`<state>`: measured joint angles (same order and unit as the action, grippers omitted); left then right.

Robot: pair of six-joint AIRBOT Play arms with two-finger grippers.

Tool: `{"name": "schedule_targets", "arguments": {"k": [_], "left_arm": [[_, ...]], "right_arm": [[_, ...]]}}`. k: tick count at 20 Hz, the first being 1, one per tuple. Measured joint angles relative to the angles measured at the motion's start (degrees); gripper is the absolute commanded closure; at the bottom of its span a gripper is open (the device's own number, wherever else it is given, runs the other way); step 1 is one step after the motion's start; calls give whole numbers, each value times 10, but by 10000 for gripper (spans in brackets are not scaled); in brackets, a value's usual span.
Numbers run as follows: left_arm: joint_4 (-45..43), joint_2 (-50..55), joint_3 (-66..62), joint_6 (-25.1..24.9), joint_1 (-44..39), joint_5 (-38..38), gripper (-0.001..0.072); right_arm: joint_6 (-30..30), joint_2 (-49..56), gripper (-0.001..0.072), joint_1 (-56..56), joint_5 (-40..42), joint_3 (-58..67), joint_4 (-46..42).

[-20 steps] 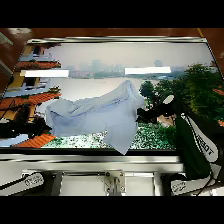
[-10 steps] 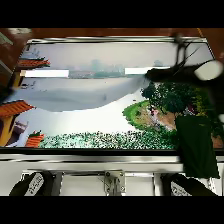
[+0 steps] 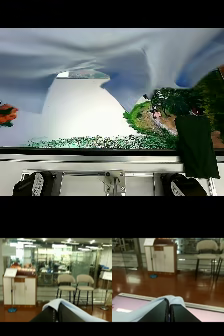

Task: Fold the shirts.

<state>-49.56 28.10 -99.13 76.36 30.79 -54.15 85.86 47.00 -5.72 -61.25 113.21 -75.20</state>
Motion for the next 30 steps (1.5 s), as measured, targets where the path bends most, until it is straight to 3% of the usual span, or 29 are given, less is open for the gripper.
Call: {"name": "schedule_targets", "arguments": {"k": [5, 10, 14, 16, 19, 23, 30], "left_arm": [[-41, -30, -30, 41, 0, -112, 664], [-63, -32, -5, 59, 0, -211, 664], [-77, -23, 103, 48, 0, -266, 664], [-79, -13, 189, 40, 0, -275, 664], [-80, 18, 335, 20, -1, -251, 664], [-80, 121, 469, -21, -26, -129, 664], [-75, 379, 449, -69, -136, 125, 663]], "right_arm": [[36, -53, 655, 0, -139, 19, -41], [70, -31, 655, 0, -283, 23, -62], [80, 43, 655, 0, -385, -3, -86], [83, 86, 655, 0, -398, -43, -92], [85, 166, 655, -1, -342, -126, -88], [86, 300, 654, -1, -188, -191, -66], [86, 472, 654, -1, 74, -214, -48]]}}
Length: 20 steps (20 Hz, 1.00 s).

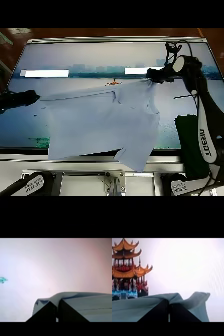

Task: Fold the shirts.

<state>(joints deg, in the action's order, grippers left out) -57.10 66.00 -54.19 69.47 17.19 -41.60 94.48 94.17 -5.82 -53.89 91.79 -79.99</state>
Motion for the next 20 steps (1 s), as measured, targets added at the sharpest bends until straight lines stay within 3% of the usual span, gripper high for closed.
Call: {"name": "schedule_targets", "arguments": {"k": [5, 11, 15, 20], "left_arm": [[1, 108, -39, -7, -57, 130, 663], [1, 172, -49, -9, -72, 162, 663], [-2, 182, -53, -9, -74, 120, 663], [-45, 185, -66, -8, -75, 7, 663]], "right_arm": [[0, 57, 654, 0, 109, -2, 2], [3, 92, 654, 0, 135, -3, 5], [20, 88, 654, 0, 76, -2, 5], [40, 82, 654, 1, -92, -6, -17]]}}
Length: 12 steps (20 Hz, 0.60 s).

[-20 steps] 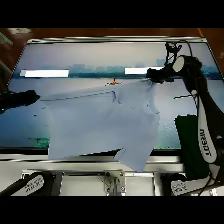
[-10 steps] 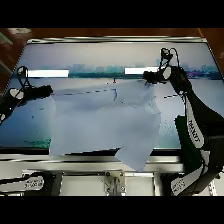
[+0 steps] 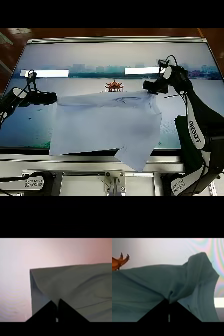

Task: Fold the shirts.

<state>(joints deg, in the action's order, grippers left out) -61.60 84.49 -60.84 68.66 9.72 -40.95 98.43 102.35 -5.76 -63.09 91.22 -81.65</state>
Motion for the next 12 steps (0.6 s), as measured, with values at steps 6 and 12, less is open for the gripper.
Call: {"name": "schedule_targets", "arguments": {"k": [6, 12], "left_arm": [[-45, 4, -4, 37, 0, -82, 663], [-103, 5, -4, 80, 0, -116, 664]], "right_arm": [[25, 4, 654, 0, -82, -37, -1], [32, 4, 654, 0, -84, -48, -15]]}}
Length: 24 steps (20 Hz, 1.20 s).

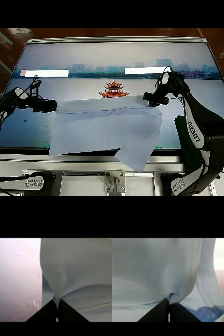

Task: Fold the shirts.

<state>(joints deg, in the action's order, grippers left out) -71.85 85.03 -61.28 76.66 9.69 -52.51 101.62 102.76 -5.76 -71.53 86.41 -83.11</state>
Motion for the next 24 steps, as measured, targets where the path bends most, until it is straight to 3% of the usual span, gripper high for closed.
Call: {"name": "schedule_targets", "arguments": {"k": [5, 6, 8, 9, 11, 18, 20, 24], "left_arm": [[-15, 7, 0, 10, 0, -3, 662], [-16, 10, 0, 12, 0, -4, 639], [-19, 13, 0, 18, 0, -5, 400], [-23, 14, -1, 21, 0, -7, 341], [-23, 14, -9, 23, 3, -23, 173], [-23, -25, -40, 13, 85, -189, 155], [-16, -60, 6, -9, 130, -237, 33], [22, -127, 159, -79, 220, -268, 34]], "right_arm": [[12, 0, 647, 0, 7, -2, -10], [15, 0, 582, 0, 8, -2, -11], [23, 0, 197, 0, 9, -2, -13], [23, 0, 141, 0, 9, -2, -13], [20, -4, 137, 0, -3, -2, -8], [-73, -81, 140, 21, -147, -9, -120], [-87, -124, 140, 57, -159, -41, -110], [-118, -207, 140, 124, -128, -151, -20]]}}
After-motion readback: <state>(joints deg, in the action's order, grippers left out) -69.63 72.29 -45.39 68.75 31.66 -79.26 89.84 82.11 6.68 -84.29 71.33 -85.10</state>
